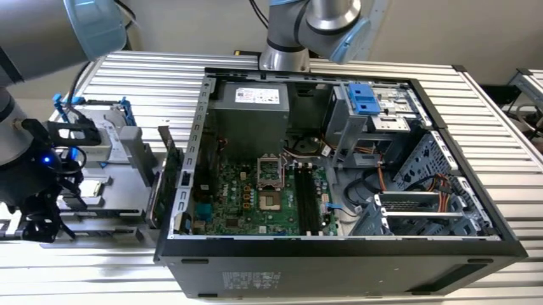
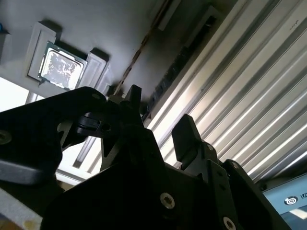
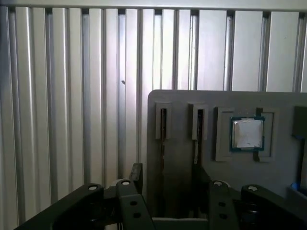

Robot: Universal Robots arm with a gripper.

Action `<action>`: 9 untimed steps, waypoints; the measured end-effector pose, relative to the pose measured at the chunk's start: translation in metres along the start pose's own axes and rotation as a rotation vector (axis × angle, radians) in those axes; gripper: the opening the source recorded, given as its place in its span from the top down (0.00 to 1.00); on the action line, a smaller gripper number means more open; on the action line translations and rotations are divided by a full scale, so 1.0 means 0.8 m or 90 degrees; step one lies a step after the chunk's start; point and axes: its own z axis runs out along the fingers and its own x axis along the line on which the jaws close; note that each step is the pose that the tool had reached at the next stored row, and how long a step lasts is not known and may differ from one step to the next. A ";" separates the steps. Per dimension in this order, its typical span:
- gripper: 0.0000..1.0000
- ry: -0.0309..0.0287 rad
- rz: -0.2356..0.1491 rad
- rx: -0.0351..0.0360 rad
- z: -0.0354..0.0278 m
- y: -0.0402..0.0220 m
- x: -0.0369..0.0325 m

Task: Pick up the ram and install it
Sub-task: 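Pick up the ram and move it above insertion slot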

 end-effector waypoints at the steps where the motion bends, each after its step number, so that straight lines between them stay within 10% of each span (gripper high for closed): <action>1: 0.00 0.0001 0.000 -0.0001 0.0022 0.0000 0.0005; 9: 0.00 0.0000 0.001 -0.0001 0.0203 -0.0016 0.0028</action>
